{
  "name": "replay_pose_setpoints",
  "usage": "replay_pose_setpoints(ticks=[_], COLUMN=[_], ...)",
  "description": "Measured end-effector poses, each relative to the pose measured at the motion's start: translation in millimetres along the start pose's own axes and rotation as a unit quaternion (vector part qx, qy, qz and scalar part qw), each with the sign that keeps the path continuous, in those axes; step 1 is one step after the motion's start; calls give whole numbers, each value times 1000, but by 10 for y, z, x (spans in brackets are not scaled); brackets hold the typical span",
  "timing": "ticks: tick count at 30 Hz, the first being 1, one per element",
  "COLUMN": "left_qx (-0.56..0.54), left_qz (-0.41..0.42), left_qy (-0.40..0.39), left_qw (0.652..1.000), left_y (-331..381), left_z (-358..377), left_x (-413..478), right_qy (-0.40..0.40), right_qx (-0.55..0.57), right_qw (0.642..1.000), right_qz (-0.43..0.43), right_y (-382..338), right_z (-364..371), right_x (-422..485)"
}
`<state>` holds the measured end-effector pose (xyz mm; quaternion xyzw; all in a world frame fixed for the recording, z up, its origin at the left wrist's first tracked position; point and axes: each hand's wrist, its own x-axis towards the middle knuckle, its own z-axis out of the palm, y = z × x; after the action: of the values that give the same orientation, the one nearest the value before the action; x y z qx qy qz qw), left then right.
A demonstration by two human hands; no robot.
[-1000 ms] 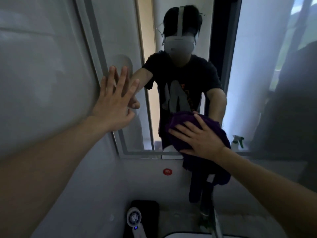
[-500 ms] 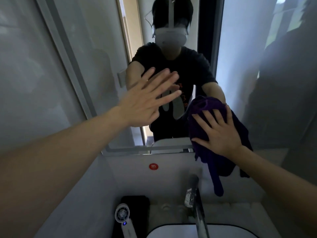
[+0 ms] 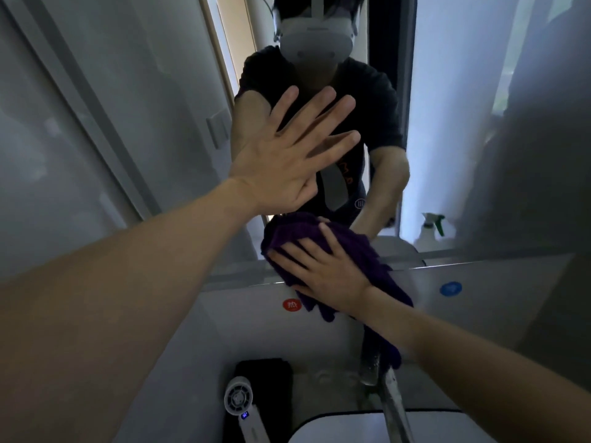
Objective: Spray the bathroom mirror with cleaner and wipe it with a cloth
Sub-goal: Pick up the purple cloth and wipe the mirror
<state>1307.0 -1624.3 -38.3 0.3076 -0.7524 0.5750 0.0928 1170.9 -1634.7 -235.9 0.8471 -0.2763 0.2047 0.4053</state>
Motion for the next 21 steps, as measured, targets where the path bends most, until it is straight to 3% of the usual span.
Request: replay_pose_setpoints(ticks=[6, 12, 16, 21], left_qx=[-4, -8, -2, -12], left_qz=[-3, -2, -1, -4], left_qy=[8, 6, 15, 10], left_qw=[1000, 1000, 1000, 1000], left_y=[-3, -5, -9, -12], left_z=[13, 23, 35, 50], left_x=[14, 19, 19, -7], right_qy=[-3, 172, 117, 17], right_qx=[-34, 138, 109, -40], right_qw=[998, 975, 986, 994], right_qz=[-48, -12, -49, -101], right_y=[-770, -1140, -969, -349], right_z=[-84, -192, -271, -125], right_x=[774, 1183, 1164, 726])
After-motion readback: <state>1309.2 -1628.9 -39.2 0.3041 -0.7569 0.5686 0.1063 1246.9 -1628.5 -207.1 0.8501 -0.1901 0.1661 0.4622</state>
